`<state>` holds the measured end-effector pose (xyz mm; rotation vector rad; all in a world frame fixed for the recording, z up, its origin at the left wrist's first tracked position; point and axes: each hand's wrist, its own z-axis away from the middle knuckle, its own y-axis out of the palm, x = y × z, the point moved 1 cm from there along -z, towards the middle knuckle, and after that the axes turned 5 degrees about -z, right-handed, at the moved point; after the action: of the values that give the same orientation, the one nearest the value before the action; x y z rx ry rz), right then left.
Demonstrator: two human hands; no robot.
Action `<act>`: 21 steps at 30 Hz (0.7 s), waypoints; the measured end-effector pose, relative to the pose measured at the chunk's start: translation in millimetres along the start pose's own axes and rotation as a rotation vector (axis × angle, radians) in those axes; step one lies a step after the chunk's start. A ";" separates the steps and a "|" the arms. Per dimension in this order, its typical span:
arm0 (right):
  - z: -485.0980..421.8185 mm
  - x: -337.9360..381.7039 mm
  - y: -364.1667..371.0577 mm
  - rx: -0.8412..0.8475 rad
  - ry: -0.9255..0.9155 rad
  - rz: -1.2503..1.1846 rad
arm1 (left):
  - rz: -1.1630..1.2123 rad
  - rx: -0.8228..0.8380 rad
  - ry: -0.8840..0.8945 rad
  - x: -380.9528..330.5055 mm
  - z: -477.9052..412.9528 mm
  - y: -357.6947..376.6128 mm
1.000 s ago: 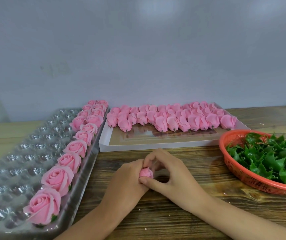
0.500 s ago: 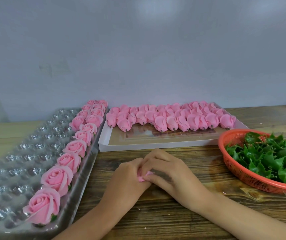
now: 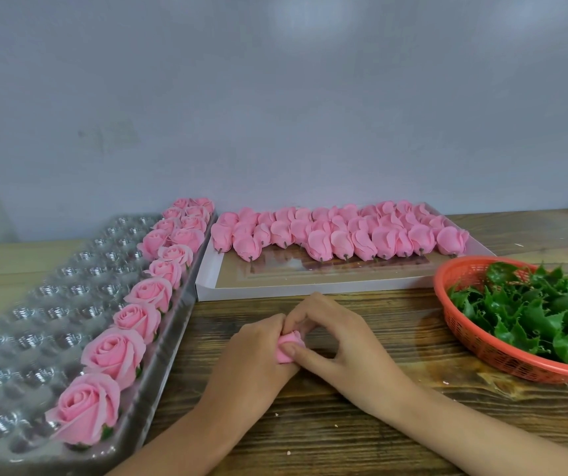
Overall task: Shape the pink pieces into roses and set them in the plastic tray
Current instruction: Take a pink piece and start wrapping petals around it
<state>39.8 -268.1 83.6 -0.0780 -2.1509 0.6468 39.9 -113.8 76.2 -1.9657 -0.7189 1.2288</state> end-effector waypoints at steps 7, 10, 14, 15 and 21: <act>-1.0 3.2 -4.1 0.095 -0.218 0.193 | 0.040 0.020 -0.007 0.5 0.1 -0.8; -0.8 5.5 -6.5 0.121 -0.374 0.451 | 0.046 0.032 -0.002 1.8 -1.3 -0.6; -8.4 20.9 -18.7 0.198 -0.368 0.560 | 0.092 0.005 -0.033 2.9 -1.7 0.4; -12.3 27.7 -25.7 0.197 -0.295 0.547 | 0.098 -0.028 -0.049 3.6 -1.3 0.9; -32.5 35.3 -118.0 -0.057 0.253 0.633 | 0.078 -0.098 -0.062 3.6 -0.7 1.9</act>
<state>62.6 -346.4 181.4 -0.8515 -1.8860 0.8733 42.1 -112.4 73.0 -2.0603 -0.7526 1.3289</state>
